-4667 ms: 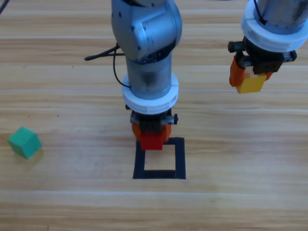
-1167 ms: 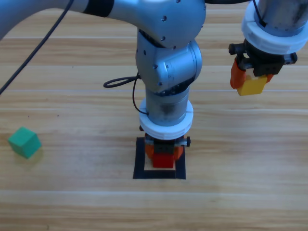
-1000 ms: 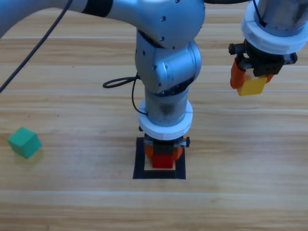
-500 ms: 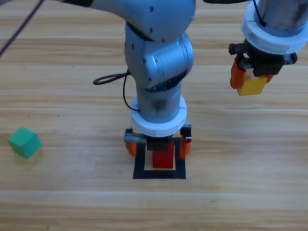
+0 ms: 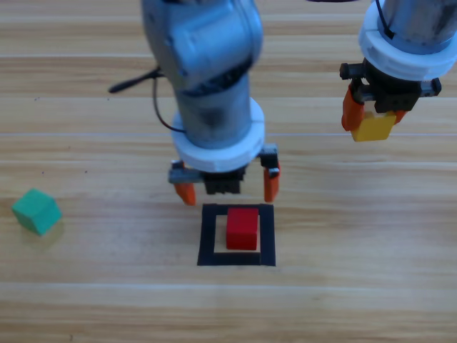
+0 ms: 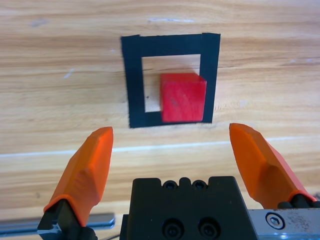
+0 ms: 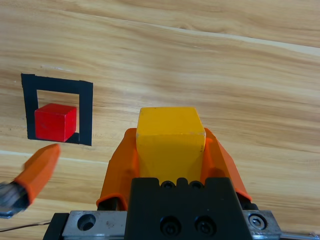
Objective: Stack the blocks in the rectangular block: red at the bottom, yellow in the middle, green on top
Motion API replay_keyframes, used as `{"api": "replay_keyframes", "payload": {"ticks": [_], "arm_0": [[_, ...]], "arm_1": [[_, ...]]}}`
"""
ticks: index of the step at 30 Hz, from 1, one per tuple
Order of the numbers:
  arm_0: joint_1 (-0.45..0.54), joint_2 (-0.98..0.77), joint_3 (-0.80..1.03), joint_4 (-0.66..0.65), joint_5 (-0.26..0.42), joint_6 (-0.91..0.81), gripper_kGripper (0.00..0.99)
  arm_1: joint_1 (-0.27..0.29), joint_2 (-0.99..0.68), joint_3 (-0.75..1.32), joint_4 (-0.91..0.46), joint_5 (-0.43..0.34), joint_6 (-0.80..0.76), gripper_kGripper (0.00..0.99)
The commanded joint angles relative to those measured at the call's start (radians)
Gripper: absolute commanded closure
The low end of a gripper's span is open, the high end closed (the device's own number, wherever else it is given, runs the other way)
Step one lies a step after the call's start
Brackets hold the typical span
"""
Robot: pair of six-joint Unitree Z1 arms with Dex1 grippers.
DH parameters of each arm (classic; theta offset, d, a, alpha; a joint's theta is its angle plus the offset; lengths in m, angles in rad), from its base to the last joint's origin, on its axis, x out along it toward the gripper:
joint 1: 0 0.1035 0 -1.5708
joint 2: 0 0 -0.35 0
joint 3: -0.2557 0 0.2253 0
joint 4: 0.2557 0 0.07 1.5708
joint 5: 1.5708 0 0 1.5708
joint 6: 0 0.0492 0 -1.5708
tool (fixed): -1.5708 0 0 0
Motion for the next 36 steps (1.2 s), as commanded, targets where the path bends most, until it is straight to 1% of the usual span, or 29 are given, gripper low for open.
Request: {"api": "replay_keyframes", "payload": {"ticks": [1,3,8,12,14,16,19,21,24,28,33,34,36], "arm_0": [[0.022,-0.207,0.099,0.011,0.056,0.055,0.0],[0.074,-0.274,0.158,0.016,0.072,0.119,0.0],[0.26,-0.397,0.254,0.016,0.085,0.429,0.0],[0.412,-0.424,0.264,0.016,0.062,0.651,0.037],[0.487,-0.423,0.26,0.014,0.022,0.76,0.01],[0.54,-0.412,0.257,0.01,-0.02,0.828,0.0],[0.62,-0.406,0.279,-0.01,-0.096,0.925,0.004],[0.672,-0.403,0.296,-0.01,-0.159,1.003,0.037],[0.705,-0.405,0.322,-0.012,-0.165,1.125,0.042],[0.723,-0.398,0.372,-0.061,-0.162,1.222,0.042],[0.734,-0.369,0.411,-0.075,-0.164,1.251,0.017],[0.734,-0.369,0.415,-0.075,-0.159,1.27,0.016],[0.738,-0.4,0.469,-0.121,-0.138,1.276,0.001]], "arm_1": [[0.034,0.025,0.003,-0.005,0.04,0.04,0.99],[0.05,0.036,0.003,-0.005,0.052,0.066,0.99],[0.111,0.045,-0.011,-0.005,0.071,0.135,0.99],[0.157,0.103,-0.088,0.008,0.075,0.169,0.99],[0.168,0.151,-0.14,0.027,0.092,0.184,0.99],[0.18,0.223,-0.232,0.071,0.1,0.203,0.99],[0.202,0.327,-0.388,0.162,0.108,0.229,0.99],[0.215,0.378,-0.471,0.208,0.108,0.24,0.99],[0.229,0.429,-0.554,0.237,0.108,0.253,0.99],[0.238,0.478,-0.618,0.249,0.108,0.266,0.99],[0.241,0.507,-0.648,0.254,0.108,0.278,0.99],[0.241,0.513,-0.651,0.254,0.108,0.281,0.99],[0.241,0.516,-0.651,0.255,0.108,0.29,0.99]]}}
